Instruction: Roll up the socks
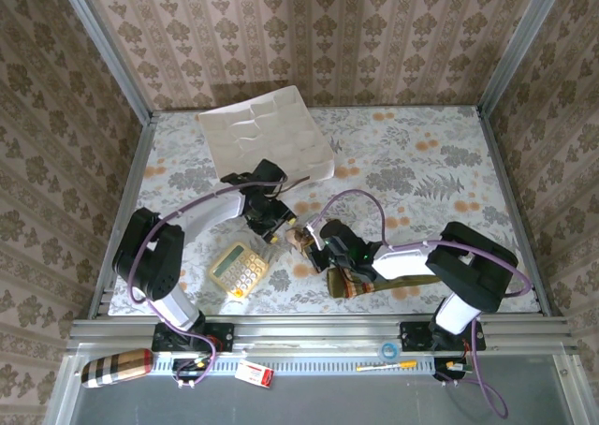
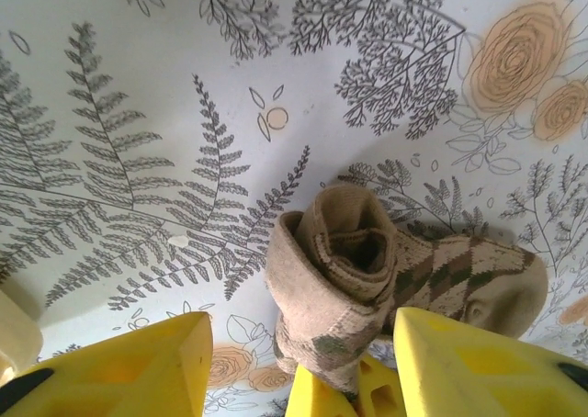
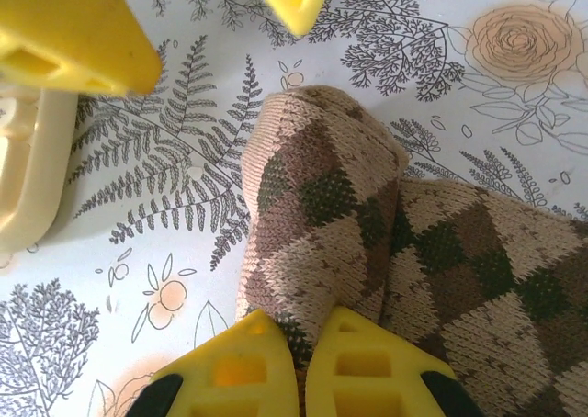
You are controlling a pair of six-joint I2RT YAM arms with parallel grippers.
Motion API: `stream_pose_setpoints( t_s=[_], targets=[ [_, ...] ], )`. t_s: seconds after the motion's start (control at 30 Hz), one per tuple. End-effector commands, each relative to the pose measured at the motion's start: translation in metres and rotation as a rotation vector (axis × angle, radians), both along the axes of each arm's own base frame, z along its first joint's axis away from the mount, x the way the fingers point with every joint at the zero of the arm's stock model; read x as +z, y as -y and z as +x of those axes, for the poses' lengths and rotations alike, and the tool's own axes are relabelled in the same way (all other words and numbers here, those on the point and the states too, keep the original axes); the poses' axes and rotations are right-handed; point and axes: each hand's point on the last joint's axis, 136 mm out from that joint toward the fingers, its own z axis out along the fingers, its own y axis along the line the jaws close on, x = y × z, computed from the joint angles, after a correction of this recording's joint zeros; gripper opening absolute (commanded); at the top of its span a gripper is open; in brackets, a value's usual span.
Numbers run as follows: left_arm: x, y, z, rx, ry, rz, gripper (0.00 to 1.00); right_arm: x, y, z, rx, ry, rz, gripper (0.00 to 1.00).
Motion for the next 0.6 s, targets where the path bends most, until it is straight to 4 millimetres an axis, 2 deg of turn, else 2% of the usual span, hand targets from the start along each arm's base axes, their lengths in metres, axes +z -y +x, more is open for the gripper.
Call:
stream_pose_setpoints(
  t_s=[0.0,0.1,0.37,0.57],
  targets=[
    [0.000,0.013,-0.007,-0.069,0.017,-0.043,0.48,-0.087,0.065,-0.060,-0.034,-0.348,-0.234,0.00],
    [-0.006,0.020,-0.011,-0.109,0.012,-0.043,0.45,-0.093,0.072,-0.063,-0.067,-0.384,-0.238,0.00],
    [-0.027,0.036,-0.022,-0.172,-0.015,-0.049,0.45,-0.106,0.096,-0.068,-0.194,-0.465,-0.220,0.00],
    [-0.044,0.044,-0.028,-0.213,-0.049,-0.028,0.45,-0.108,0.106,-0.067,-0.241,-0.487,-0.215,0.00]
  ],
)
